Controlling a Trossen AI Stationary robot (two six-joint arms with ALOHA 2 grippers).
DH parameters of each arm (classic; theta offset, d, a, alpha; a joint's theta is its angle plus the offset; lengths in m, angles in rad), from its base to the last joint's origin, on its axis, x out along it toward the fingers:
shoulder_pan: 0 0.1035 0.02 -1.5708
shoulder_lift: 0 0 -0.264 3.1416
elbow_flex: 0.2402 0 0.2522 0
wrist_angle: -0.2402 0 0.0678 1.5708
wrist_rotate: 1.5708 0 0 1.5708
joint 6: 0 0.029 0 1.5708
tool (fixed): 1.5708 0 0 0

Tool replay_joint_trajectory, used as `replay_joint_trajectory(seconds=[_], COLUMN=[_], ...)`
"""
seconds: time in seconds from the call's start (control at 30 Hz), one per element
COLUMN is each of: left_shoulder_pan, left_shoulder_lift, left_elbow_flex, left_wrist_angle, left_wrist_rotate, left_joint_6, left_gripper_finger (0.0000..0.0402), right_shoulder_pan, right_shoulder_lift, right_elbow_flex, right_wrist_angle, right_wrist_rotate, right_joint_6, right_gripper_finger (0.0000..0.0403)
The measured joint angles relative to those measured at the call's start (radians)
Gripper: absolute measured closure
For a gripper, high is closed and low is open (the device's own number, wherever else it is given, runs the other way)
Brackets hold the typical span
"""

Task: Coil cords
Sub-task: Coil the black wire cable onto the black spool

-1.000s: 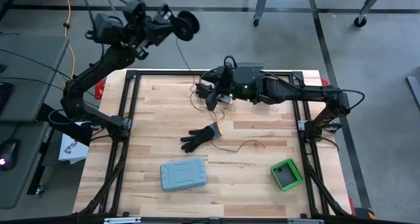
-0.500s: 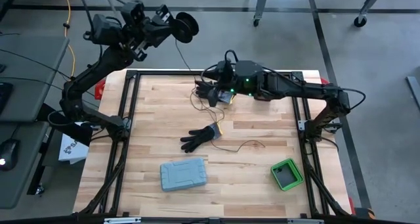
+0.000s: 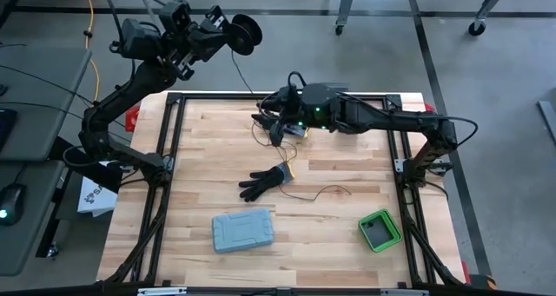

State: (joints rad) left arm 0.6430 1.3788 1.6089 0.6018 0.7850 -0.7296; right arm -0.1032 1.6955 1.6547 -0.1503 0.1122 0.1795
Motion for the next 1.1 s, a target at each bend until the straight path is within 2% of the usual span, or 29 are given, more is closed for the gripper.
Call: replay_joint_trajectory(seconds=[0.17, 0.3, 0.4, 0.5, 0.6, 0.73, 0.97, 1.1], left_shoulder_pan=[0.000, 0.001, 0.015, 0.039, 0.073, 0.124, 0.194, 0.199], left_shoulder_lift=[0.000, 0.000, 0.000, -0.003, -0.010, -0.041, -0.122, -0.153], left_elbow_flex=[0.000, 0.000, -0.001, -0.001, -0.001, -0.001, -0.001, -0.002], left_wrist_angle=[0.000, -0.004, -0.005, -0.009, -0.038, -0.248, -0.834, -1.008], left_wrist_rotate=[-0.002, -0.002, -0.001, 0.000, 0.017, 0.045, 0.077, 0.102], left_joint_6=[0.002, 0.008, 0.008, 0.002, -0.002, 0.043, 0.224, 0.251], left_gripper_finger=[0.0401, 0.0401, 0.0401, 0.0402, 0.0401, 0.0401, 0.0402, 0.0401], right_shoulder_pan=[0.013, 0.020, 0.027, 0.043, 0.060, 0.096, 0.142, 0.136], right_shoulder_lift=[0.000, -0.008, -0.021, -0.041, -0.069, -0.111, -0.194, -0.216], right_elbow_flex=[0.000, 0.000, 0.000, 0.000, 0.001, 0.001, 0.002, 0.002], right_wrist_angle=[0.001, -0.007, -0.026, -0.058, -0.092, -0.165, -0.204, -0.218], right_wrist_rotate=[0.000, 0.019, 0.087, 0.135, 0.139, 0.139, 0.174, 0.184], right_joint_6=[-0.004, -0.004, -0.010, -0.035, -0.040, -0.047, -0.049, -0.074], right_gripper_finger=[0.0271, 0.0329, 0.0386, 0.0397, 0.0400, 0.0401, 0.0402, 0.0402])
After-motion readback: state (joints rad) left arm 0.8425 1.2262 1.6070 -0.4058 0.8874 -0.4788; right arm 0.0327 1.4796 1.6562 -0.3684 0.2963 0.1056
